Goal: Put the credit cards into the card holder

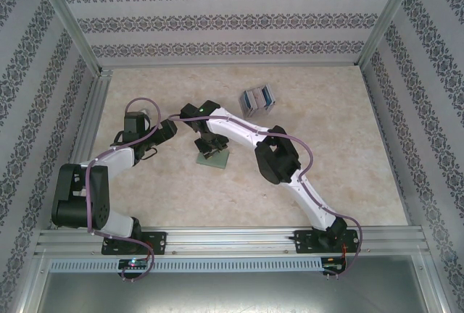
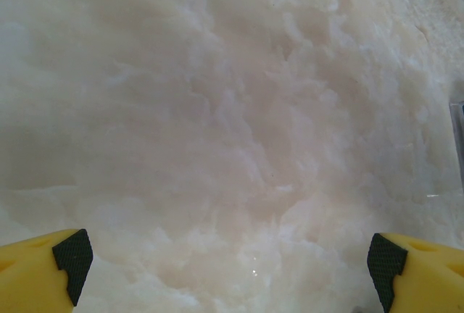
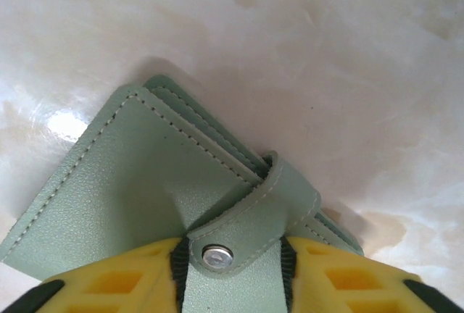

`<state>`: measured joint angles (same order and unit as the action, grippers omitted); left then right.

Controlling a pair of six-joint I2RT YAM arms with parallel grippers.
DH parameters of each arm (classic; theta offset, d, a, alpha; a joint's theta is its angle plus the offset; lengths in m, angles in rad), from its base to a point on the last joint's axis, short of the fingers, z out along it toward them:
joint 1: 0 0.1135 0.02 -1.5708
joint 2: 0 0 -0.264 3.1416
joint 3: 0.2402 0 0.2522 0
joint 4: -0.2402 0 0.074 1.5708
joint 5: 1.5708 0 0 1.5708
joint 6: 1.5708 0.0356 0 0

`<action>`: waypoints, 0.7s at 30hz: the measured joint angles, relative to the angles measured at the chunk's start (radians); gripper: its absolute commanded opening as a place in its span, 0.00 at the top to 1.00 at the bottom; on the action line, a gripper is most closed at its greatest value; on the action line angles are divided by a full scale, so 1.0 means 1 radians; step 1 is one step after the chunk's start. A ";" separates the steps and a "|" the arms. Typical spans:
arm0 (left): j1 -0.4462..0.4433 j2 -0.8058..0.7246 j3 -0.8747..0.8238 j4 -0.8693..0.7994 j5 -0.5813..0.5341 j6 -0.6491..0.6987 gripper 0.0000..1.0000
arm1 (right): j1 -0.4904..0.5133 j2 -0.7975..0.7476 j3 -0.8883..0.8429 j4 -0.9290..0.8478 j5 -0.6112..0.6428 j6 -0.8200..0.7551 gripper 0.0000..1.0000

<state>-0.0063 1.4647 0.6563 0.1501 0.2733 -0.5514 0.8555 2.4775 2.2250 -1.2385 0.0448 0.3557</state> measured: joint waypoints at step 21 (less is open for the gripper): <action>-0.001 0.008 0.000 0.000 0.000 0.000 0.01 | 0.005 0.027 0.038 -0.020 -0.011 -0.020 0.68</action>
<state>-0.0074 1.4727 0.6563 0.1501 0.2729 -0.5514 0.8600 2.5050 2.2631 -1.2587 0.0334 0.3359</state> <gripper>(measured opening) 0.993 0.376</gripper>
